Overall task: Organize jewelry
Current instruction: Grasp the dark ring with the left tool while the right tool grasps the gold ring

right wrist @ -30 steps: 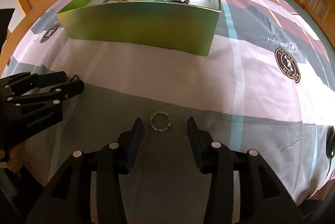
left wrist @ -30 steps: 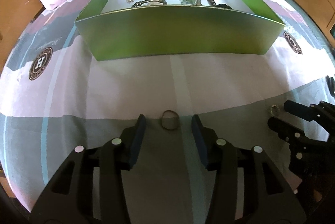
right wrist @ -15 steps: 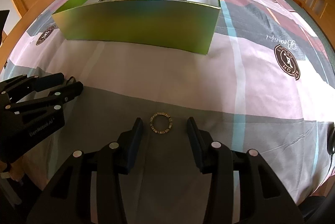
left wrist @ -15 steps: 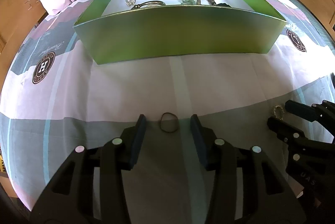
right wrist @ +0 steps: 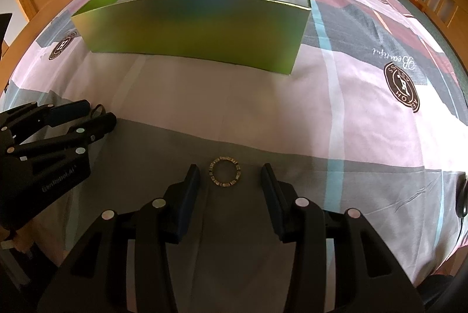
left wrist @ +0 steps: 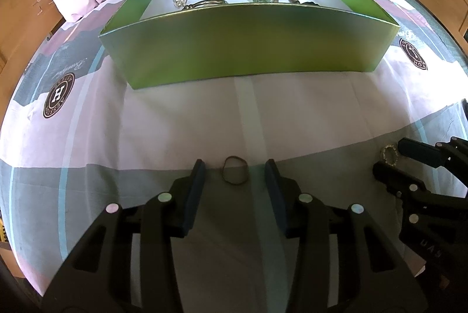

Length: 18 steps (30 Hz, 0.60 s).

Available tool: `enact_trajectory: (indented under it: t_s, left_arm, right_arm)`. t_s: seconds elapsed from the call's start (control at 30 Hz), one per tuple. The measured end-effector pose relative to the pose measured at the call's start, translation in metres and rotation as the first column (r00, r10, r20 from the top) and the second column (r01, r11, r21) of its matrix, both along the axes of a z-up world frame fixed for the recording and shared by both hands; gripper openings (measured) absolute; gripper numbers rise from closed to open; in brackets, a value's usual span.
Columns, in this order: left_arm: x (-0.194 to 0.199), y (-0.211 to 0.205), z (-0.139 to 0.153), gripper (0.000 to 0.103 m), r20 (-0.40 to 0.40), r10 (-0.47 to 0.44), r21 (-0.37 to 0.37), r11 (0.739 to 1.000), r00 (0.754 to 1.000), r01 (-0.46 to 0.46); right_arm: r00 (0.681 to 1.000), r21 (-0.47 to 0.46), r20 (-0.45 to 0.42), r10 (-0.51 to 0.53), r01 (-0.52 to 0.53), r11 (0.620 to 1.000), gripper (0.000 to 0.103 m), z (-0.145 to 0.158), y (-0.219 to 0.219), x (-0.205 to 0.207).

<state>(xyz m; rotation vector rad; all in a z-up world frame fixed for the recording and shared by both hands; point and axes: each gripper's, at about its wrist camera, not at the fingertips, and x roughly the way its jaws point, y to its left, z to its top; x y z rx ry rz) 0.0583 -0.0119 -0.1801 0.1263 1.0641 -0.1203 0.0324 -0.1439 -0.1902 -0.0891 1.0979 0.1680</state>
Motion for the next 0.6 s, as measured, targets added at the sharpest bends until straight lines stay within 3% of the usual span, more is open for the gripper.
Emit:
enact_trajectory:
  t_s: [0.6]
  left_arm:
    - [0.000,0.010,-0.001,0.051,0.008,0.008,-0.065,0.998,1.000,-0.008]
  right_arm:
    - [1.000,0.005,0.029,0.002,-0.002,1.000,0.044,-0.002,-0.002,-0.004]
